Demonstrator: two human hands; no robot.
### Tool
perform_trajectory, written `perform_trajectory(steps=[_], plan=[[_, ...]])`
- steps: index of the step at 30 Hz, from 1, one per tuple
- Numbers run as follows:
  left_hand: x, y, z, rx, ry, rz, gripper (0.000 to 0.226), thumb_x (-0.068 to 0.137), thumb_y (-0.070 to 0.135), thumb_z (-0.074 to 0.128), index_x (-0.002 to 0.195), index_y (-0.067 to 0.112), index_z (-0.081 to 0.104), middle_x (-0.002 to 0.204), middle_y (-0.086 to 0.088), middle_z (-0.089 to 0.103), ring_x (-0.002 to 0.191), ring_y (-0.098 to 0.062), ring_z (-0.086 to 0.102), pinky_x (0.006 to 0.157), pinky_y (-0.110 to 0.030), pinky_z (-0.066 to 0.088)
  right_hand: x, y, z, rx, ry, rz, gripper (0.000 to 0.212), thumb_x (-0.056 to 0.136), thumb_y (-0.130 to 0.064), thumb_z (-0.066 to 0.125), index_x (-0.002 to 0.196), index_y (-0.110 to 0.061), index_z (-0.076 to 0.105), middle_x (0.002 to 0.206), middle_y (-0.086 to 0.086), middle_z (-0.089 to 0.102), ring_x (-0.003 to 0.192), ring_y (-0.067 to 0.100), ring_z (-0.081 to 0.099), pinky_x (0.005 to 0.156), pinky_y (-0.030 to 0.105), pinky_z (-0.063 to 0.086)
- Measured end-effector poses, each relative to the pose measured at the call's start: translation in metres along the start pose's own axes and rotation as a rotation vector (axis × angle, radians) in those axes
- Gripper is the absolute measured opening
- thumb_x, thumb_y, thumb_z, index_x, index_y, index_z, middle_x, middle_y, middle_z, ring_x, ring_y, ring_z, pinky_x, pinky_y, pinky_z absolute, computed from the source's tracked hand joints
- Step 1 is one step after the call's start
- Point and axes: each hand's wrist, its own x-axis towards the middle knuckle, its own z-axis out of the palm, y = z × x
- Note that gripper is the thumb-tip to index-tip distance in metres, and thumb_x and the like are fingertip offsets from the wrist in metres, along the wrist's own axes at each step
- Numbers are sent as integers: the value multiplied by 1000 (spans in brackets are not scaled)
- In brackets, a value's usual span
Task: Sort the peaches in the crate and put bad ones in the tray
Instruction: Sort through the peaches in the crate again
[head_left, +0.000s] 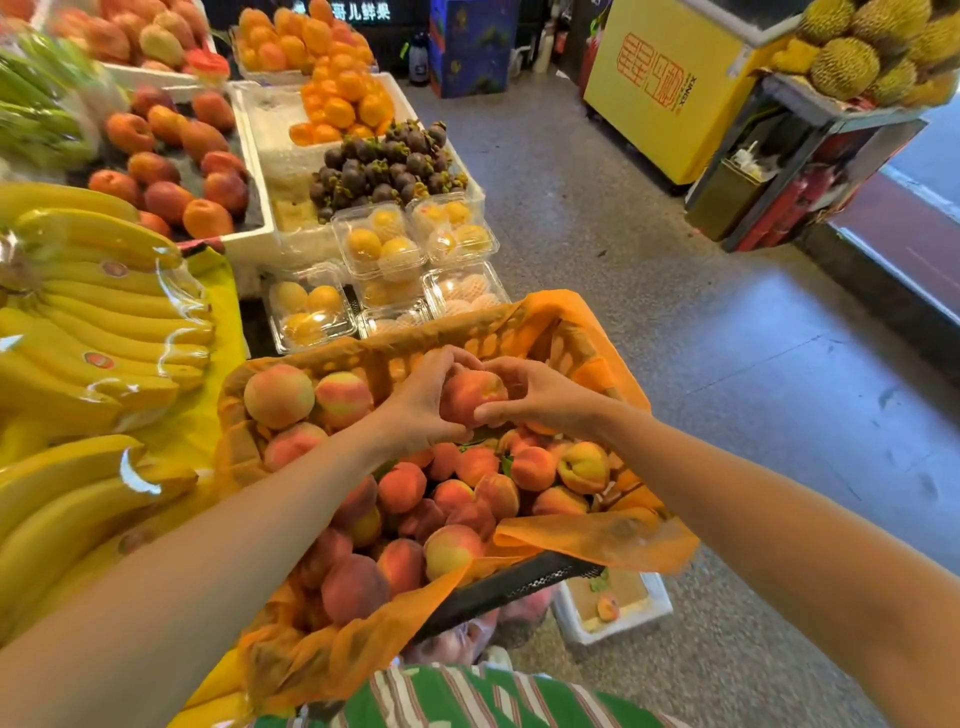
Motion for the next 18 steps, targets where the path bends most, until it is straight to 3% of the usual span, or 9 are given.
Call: perform_trajectory(steps=[4,6,8,10,13,15,18], plan=[[-15,-6,-17,102,8,-86,53,74,14,79,120,18,53,113,-5,54,104,-15,53,90,-34,49,-1,3,-1,-81,-12,5,53,75,-18,82,123,-19,58,115,-4,61,97,2,63,74,16,54],[-28,-10,-27,328,229,-72,31,75,17,75,102,25,62,104,-2,59,98,-16,53,87,-37,48,1,6,0,-85,-47,31,55,75,-18,82,123,-19,56,118,1,60,100,6,63,74,17,54],[-44,-15,-33,618,512,-140,24,74,22,72,96,25,65,102,-3,60,100,-22,52,86,-36,44,3,7,4,-108,-81,39,58,75,-19,82,125,-18,52,121,7,60,105,12,63,76,21,56],[-58,-18,-36,826,670,-325,38,75,28,71,110,19,62,110,-9,56,106,-29,48,87,-38,40,5,8,11,-119,-98,35,59,75,-20,82,125,-17,51,121,10,60,108,18,63,82,25,57],[-74,-21,-40,857,709,-549,56,77,33,70,125,11,50,123,-18,50,115,-36,44,94,-43,39,10,9,22,-154,-125,39,61,74,-27,83,125,-21,51,122,8,57,111,20,61,90,36,56],[-83,-26,-45,812,705,-595,58,81,33,69,130,10,47,128,-19,48,118,-37,43,96,-43,38,14,8,30,-158,-152,33,60,75,-27,82,126,-21,50,119,6,57,109,21,61,91,38,56],[-88,-36,-53,709,671,-593,60,83,34,67,133,12,44,129,-20,47,119,-38,43,97,-45,39,18,5,41,-149,-163,23,57,78,-27,79,127,-21,51,113,2,61,99,13,62,82,28,56]])
